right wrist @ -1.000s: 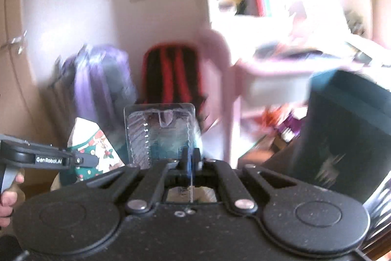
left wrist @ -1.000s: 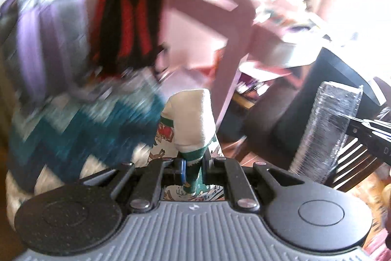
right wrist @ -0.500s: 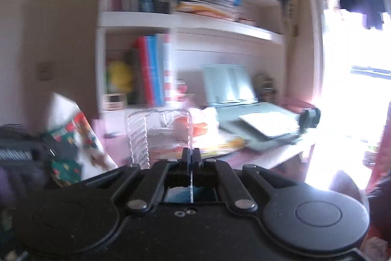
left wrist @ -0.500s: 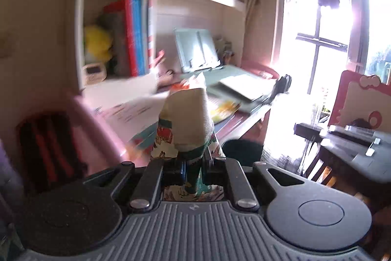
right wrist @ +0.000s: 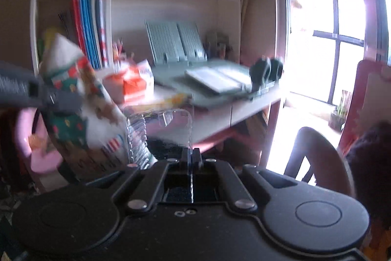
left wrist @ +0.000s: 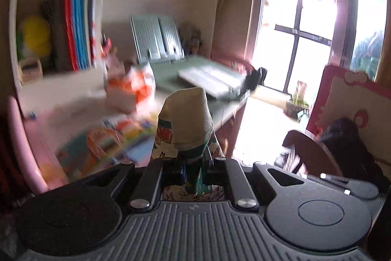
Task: Collect trash
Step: 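Carry the cup and tray to the grey bin and open both tools, then move both open tools back down to the trash pile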
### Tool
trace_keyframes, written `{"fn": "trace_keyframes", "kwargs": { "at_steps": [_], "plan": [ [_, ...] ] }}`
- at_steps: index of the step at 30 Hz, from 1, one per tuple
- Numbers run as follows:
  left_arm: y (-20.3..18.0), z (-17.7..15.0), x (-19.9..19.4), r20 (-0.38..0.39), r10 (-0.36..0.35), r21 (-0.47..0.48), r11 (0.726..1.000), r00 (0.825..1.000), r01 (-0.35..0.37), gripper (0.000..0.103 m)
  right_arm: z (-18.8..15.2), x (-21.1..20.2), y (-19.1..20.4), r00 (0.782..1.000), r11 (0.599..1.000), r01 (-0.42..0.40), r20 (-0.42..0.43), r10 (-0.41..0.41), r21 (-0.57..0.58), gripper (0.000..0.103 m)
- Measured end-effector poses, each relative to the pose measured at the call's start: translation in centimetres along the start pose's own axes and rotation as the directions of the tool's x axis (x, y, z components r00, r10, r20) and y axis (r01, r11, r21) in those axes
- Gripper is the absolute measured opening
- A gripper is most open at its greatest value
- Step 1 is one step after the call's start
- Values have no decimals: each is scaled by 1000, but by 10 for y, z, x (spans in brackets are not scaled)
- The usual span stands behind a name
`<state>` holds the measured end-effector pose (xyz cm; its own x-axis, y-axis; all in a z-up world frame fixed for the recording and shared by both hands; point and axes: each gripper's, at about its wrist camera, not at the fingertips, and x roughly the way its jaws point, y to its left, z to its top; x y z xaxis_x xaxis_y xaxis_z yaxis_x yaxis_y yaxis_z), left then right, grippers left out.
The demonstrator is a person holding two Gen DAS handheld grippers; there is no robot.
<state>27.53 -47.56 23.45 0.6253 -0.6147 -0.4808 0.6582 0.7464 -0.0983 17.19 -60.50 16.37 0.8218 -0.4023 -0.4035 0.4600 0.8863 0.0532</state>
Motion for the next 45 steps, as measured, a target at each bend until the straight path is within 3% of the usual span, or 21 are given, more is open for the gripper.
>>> {"fn": "trace_keyframes", "kwargs": {
  "at_steps": [6,10,15,16,19,21,26,28,31,33,39,45],
  "plan": [
    [5,-40,47,-139,11,9,1000,990,-10,11,-24,15,7,995,999,8,-104,-11,-32,0],
    [7,-50,65,-193,9,23,1000,981,-4,11,-33,24,12,985,999,15,-169,-23,-46,7],
    [-2,-69,77,-289,18,74,997,957,4,11,-37,30,14,979,998,24,-201,-34,-50,19],
    [-2,-72,79,-301,20,75,997,953,3,11,-38,29,14,978,999,20,-207,-29,-46,25],
    [1,-78,79,-327,14,56,998,945,4,17,-41,26,12,976,999,21,-218,-28,-37,30],
    [1,-80,76,-331,3,56,998,944,17,30,-42,23,11,974,1000,7,-224,-14,-30,32],
    [2,-79,59,-299,12,50,999,954,3,53,-40,4,10,978,999,9,-208,-16,-35,39],
    [6,-75,45,-275,6,33,999,962,4,55,-38,-6,9,980,1000,-1,-197,-5,-27,45],
    [14,-71,19,-239,-3,23,1000,971,9,59,-35,-28,14,984,999,-39,-173,32,-36,45],
    [20,-72,-1,-213,5,26,1000,977,1,68,-33,-44,21,986,996,-70,-152,62,-53,46],
    [52,-88,-64,-168,66,29,998,984,-62,70,-34,-83,55,977,978,-185,-130,172,-96,48],
    [99,-119,-121,-174,136,-12,990,975,-141,71,-46,-108,99,939,939,-324,-155,306,-113,51]
  ]
}}
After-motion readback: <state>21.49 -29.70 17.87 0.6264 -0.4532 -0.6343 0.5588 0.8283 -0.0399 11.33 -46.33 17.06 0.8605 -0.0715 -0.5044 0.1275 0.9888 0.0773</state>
